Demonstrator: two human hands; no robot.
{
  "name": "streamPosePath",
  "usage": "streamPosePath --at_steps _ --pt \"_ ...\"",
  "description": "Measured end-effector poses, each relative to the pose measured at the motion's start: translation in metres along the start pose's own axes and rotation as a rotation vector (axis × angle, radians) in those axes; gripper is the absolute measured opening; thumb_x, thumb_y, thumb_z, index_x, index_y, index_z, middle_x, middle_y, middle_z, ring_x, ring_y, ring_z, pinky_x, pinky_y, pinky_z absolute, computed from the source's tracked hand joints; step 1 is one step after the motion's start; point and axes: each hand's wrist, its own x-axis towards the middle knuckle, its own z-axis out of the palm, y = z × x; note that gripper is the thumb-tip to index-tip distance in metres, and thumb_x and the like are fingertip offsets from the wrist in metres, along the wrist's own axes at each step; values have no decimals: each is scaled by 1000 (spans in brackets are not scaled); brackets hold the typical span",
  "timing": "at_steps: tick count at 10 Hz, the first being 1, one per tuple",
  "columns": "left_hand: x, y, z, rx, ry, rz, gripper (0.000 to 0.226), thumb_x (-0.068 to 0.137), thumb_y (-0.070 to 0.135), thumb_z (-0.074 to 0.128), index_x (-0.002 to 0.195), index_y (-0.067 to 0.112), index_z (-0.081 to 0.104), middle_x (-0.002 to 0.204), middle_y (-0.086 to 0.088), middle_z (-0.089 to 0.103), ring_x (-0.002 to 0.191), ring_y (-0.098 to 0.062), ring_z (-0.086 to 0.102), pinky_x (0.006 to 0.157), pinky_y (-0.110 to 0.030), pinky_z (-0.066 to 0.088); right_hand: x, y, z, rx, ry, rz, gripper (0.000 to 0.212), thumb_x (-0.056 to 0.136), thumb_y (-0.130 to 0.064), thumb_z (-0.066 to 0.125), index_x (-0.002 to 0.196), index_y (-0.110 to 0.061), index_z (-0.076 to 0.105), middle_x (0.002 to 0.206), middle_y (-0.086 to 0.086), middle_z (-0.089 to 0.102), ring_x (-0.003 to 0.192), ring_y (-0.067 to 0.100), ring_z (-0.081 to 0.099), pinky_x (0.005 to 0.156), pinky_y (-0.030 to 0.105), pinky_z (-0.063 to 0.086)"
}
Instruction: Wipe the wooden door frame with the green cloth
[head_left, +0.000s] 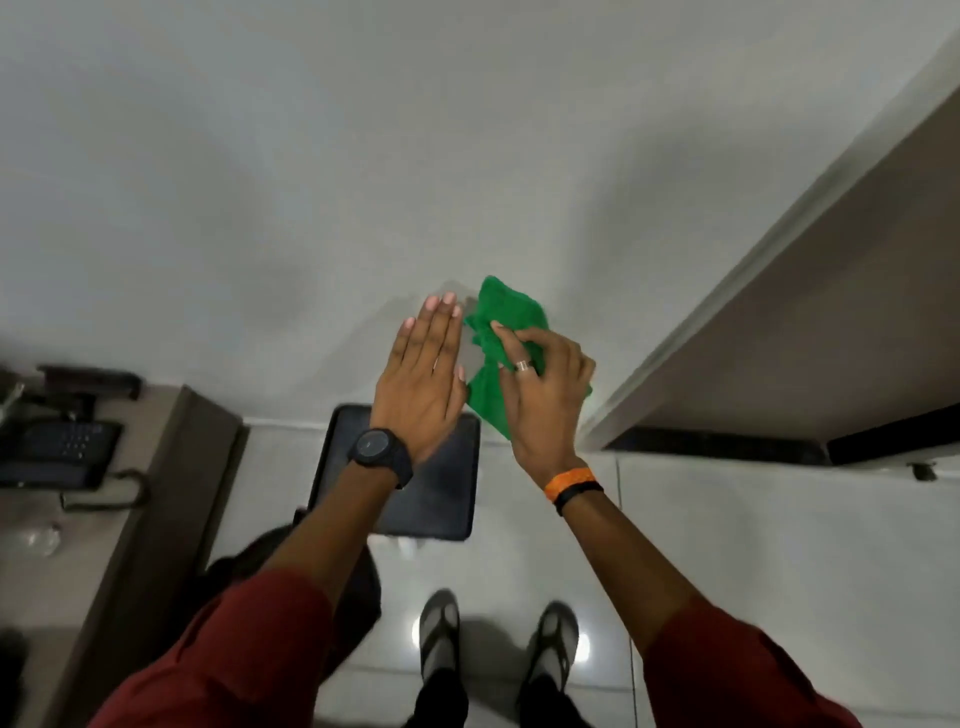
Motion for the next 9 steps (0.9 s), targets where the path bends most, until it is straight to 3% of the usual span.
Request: streamPosePath --at_steps 1,2,3,4,5,6,7,9 --pt "-57 -40 74 -67 -135 -74 65 101 25 28 160 -1 16 169 -16 14 158 -29 12 130 -47 12 -66 7 82 1 -206 32 56 86 -3 78 138 -18 65 122 12 67 113 28 56 88 45 49" --pt "-139 -98 192 -18 -320 -108 66 102 23 31 161 0 13 170 -16 12 159 -28 10 130 -45 9 -158 23 199 -110 -377 22 49 90 -7 75 137 -16 66 121 13 69 108 36 66 81 48 55" --pt "-168 -117 245 -34 -398 -116 65 104 23 36 161 0 15 170 -16 12 159 -29 9 131 -45 7 -188 41 244 -139 -527 78 49 89 -8 79 136 -15 67 123 16 69 109 40 66 81 51 55" --pt "-173 -120 268 -52 -419 -110 63 106 22 35 161 0 14 170 -16 10 159 -30 7 131 -44 4 -199 56 267 -184 -545 34 40 92 -10 78 131 -8 68 132 20 66 118 41 64 87 54 55" --pt "-214 -150 343 -44 -523 -185 64 108 25 33 161 0 8 171 -16 4 159 -30 1 131 -44 1 -254 83 335 -234 -658 35 47 108 -27 53 152 -9 50 157 19 48 145 37 47 111 60 43" --pt "-237 -160 380 -60 -552 -190 64 108 27 31 161 0 8 171 -17 3 159 -30 1 131 -45 2 -285 96 365 -229 -697 24 62 111 -42 38 163 -11 29 170 17 25 159 33 22 129 60 18" --pt "-251 -165 401 -52 -551 -182 64 107 30 25 161 -1 9 171 -17 6 159 -30 4 131 -46 5 -297 105 381 -265 -664 -5 65 109 -46 35 164 -11 27 171 17 21 161 33 17 130 60 14" --pt "-236 -159 373 -87 -468 -191 65 106 33 19 160 -2 12 170 -19 9 159 -31 6 130 -49 10 -281 95 359 -216 -628 -1 67 110 -47 39 163 -8 28 172 17 20 161 34 14 130 59 15"
